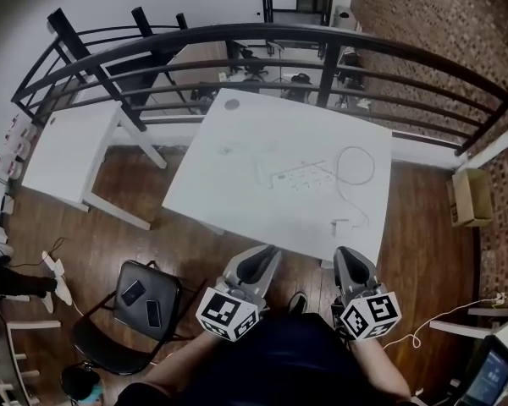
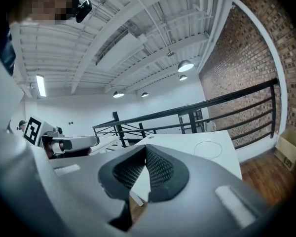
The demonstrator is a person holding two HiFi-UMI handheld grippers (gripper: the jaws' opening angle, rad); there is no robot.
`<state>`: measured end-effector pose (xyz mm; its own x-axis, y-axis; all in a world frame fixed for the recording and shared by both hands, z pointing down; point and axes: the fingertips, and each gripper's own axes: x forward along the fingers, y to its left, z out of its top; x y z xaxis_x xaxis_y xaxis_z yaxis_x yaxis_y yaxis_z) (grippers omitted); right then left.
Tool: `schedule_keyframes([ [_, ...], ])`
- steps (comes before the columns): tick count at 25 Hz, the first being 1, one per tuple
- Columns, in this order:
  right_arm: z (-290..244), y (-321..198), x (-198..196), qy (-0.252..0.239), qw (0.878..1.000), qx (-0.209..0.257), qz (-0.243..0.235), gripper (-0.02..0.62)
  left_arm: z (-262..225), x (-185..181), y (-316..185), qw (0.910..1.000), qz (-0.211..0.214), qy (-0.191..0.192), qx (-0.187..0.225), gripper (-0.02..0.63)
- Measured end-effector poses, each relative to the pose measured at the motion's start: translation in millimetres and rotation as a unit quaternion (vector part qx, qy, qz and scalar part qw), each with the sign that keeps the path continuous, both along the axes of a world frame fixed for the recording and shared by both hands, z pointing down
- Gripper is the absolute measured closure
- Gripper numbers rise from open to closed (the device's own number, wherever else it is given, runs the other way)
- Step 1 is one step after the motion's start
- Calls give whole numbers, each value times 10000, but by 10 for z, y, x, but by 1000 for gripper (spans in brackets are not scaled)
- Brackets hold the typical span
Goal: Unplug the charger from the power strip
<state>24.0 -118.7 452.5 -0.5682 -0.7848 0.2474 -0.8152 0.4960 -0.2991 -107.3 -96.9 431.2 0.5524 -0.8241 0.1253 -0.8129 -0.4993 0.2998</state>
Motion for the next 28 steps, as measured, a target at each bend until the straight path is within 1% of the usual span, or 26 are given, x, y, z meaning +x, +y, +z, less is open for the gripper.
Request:
schedule_keyframes([
  [3, 21, 2, -77, 20, 10000, -17, 5, 584, 19, -55, -6, 10000, 54, -1, -28, 558],
  [9, -42, 7, -171, 74, 9999, 128, 3, 583, -12, -103, -32, 9999, 145, -13, 11, 558],
  [28, -15, 83, -113, 176, 9997, 136, 91, 583, -6, -60, -9, 9994, 335, -24, 53, 557],
])
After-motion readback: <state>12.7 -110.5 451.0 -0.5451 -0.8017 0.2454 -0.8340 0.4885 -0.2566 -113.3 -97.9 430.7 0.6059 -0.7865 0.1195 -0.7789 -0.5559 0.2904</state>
